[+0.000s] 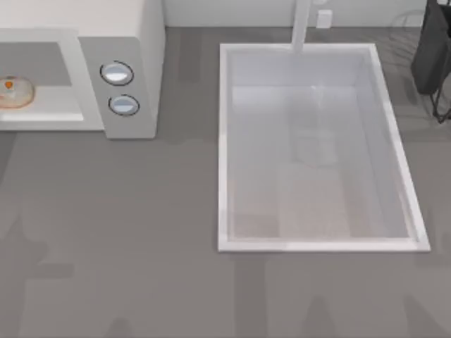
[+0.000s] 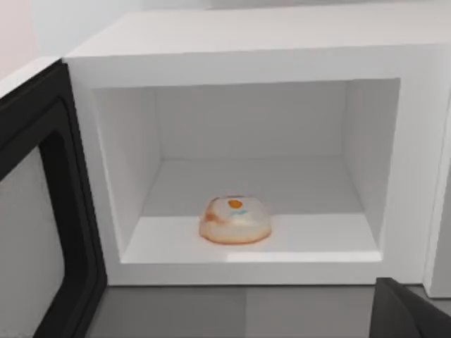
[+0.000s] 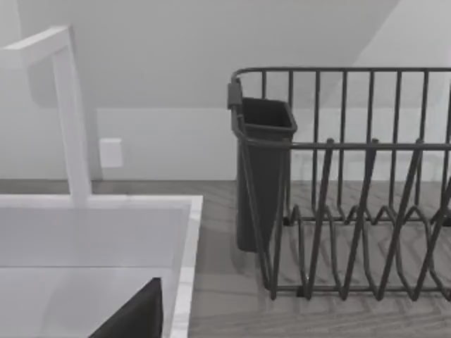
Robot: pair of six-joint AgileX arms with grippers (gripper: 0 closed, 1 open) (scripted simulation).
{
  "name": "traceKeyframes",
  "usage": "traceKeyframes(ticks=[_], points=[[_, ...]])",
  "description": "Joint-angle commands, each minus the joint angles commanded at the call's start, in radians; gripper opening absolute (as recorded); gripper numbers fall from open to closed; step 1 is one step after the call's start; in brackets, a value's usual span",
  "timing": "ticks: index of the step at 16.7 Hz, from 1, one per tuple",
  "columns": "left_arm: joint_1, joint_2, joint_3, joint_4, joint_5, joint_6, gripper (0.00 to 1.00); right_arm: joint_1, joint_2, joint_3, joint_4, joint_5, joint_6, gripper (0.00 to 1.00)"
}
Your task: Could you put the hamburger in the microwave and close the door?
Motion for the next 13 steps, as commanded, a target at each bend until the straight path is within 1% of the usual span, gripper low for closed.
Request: traceKeyframes(ticks=[2, 5, 10, 13], points=[[0.083, 0.096, 0.089, -0.031, 0.035, 0.075, 0.0, 0.0, 0.0, 0.0, 0.0, 0.0, 0.0, 1.0], [0.241, 0.319, 0.265, -0.099, 0.104, 0.22, 0.0, 0.0, 0.0, 0.0, 0.0, 0.0, 0.0, 1.0], [0.508, 0.87, 0.612, -0.245, 0.228, 0.487, 0.0, 0.0, 0.0, 0.0, 0.0, 0.0, 0.0, 1.0], [0.631, 1.219, 0.821, -0.331, 0.293, 0.628, 0.0, 0.0, 0.0, 0.0, 0.0, 0.0, 0.0, 1.0]])
